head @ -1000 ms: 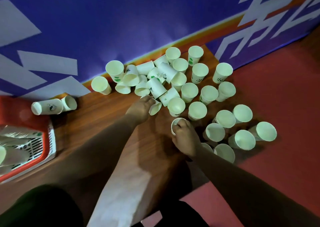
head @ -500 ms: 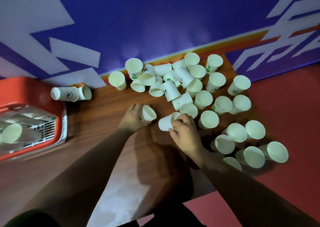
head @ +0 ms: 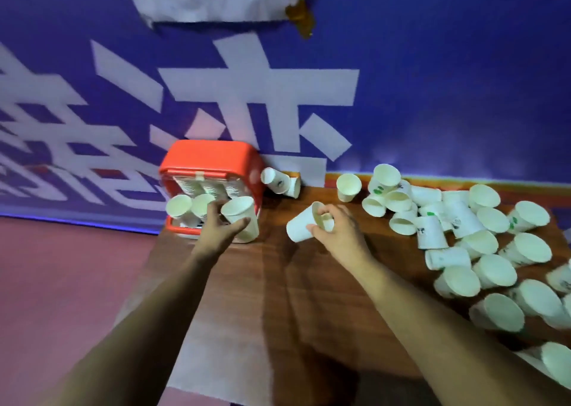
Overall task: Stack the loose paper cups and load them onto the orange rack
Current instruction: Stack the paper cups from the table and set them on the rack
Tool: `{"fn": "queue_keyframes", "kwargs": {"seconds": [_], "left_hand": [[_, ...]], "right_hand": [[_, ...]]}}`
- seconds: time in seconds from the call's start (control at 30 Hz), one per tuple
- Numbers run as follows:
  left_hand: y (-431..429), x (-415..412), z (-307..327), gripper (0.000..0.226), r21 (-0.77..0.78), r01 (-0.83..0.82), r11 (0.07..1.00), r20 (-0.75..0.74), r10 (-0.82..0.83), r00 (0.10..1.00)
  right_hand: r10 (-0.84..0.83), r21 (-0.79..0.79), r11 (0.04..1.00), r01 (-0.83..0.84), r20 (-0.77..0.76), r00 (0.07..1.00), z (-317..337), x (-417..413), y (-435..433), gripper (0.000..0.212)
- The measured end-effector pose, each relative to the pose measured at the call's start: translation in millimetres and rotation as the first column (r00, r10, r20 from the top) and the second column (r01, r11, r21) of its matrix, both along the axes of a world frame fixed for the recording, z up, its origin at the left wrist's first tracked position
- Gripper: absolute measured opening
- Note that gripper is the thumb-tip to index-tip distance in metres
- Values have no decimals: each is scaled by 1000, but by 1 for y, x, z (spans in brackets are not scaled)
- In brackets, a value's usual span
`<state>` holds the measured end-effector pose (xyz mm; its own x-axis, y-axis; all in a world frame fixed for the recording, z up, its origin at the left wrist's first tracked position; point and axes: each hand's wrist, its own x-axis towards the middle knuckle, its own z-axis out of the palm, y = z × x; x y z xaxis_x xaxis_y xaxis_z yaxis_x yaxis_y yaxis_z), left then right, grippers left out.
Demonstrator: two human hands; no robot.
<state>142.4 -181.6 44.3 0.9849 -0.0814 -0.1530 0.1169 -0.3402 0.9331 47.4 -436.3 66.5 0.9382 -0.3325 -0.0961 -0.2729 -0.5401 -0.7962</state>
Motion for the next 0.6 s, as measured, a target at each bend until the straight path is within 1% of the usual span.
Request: {"fn": "queue_keyframes", "kwargs": {"seconds": [0.1, 0.2, 0.3, 0.37, 0.47, 0.6], "left_hand": [[60, 13, 14, 73, 0, -98, 995, 44, 98, 994], [109, 30, 19, 69, 0, -124, 992, 80, 124, 989], [146, 54, 16, 62, 54, -111, 992, 121, 104, 987], [164, 70, 14, 60, 89, -101, 991, 136, 89, 987], [178, 94, 6, 67, 156, -96, 983, 169, 69, 983], [190, 124, -6, 76, 194, -76, 978, 151, 47, 987]], "right_hand": [[13, 82, 997, -13, -2, 1000, 10, 33, 51, 64], [17, 107, 994, -20, 23, 1000, 12, 66, 98, 78], [8, 101, 995, -14, 61, 998, 11, 95, 145, 81], [-2, 66, 998, -3, 74, 997, 9, 112, 174, 79], [-26, -8, 1000, 26, 82, 996, 2, 134, 208, 72], [-27, -76, 997, 34, 92, 995, -14, 159, 242, 78]]}}
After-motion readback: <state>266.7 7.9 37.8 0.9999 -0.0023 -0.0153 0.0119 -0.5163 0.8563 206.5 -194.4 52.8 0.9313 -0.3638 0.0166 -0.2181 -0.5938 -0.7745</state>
